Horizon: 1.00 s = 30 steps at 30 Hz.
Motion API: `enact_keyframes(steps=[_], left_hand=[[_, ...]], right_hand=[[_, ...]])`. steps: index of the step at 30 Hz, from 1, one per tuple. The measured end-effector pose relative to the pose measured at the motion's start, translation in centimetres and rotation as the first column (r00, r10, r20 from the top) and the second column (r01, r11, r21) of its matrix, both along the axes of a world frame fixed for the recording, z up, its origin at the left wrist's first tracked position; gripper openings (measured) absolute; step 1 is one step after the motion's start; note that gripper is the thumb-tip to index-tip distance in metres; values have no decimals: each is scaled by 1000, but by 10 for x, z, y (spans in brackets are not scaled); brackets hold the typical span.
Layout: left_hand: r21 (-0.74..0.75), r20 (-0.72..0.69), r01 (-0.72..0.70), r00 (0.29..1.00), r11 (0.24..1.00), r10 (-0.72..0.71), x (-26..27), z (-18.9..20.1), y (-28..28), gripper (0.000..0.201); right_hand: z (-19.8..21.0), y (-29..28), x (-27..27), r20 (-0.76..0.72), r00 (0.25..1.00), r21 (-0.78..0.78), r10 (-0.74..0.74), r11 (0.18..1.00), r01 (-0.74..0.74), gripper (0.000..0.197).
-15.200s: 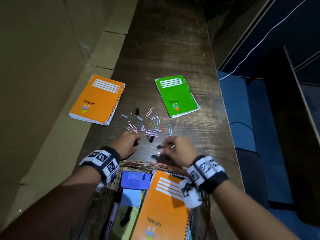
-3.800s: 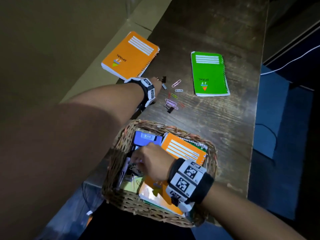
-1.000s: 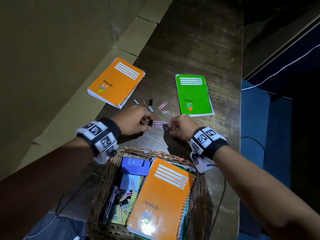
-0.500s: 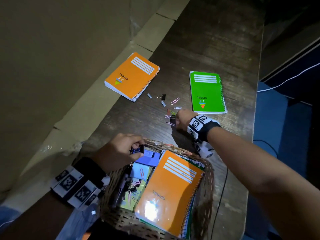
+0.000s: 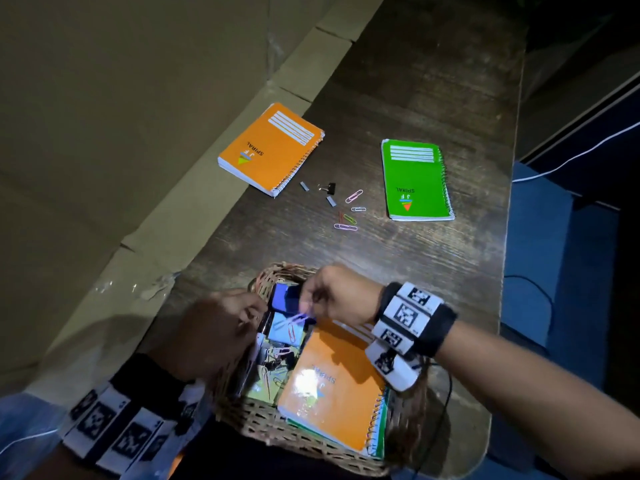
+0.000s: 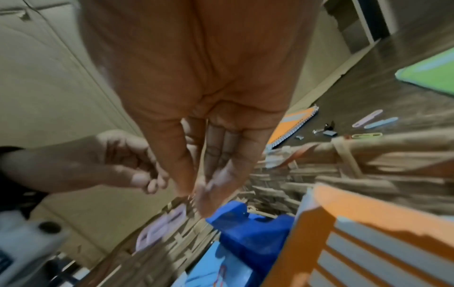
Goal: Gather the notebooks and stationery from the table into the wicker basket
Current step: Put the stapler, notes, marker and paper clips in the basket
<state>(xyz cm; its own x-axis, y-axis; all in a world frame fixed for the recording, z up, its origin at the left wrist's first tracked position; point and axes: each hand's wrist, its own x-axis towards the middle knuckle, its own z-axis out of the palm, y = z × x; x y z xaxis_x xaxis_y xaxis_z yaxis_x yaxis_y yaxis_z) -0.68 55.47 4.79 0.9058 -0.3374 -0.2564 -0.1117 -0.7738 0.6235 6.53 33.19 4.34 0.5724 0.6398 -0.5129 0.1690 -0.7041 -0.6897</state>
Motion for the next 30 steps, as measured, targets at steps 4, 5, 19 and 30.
enact_keyframes(steps=[4,5,19,30], left_hand=[[49,-1,-153,988,987,154,22,2,5,23],[66,-7,-158,987,985,158,31,6,5,21],[340,81,107,986,934,-143,260,-63,-78,19],[488,64,159,974,858,-217,279,-93,-82,14]], right_hand=[[-5,-6,0,35,999,-41,-39,998,41,24],[-5,-13,9,62,994,-48,-95,994,98,24],[-63,-68,160,414,817,-288,-401,794,536,27],[-88,-69,158,369,854,-378,-368,780,499,19]])
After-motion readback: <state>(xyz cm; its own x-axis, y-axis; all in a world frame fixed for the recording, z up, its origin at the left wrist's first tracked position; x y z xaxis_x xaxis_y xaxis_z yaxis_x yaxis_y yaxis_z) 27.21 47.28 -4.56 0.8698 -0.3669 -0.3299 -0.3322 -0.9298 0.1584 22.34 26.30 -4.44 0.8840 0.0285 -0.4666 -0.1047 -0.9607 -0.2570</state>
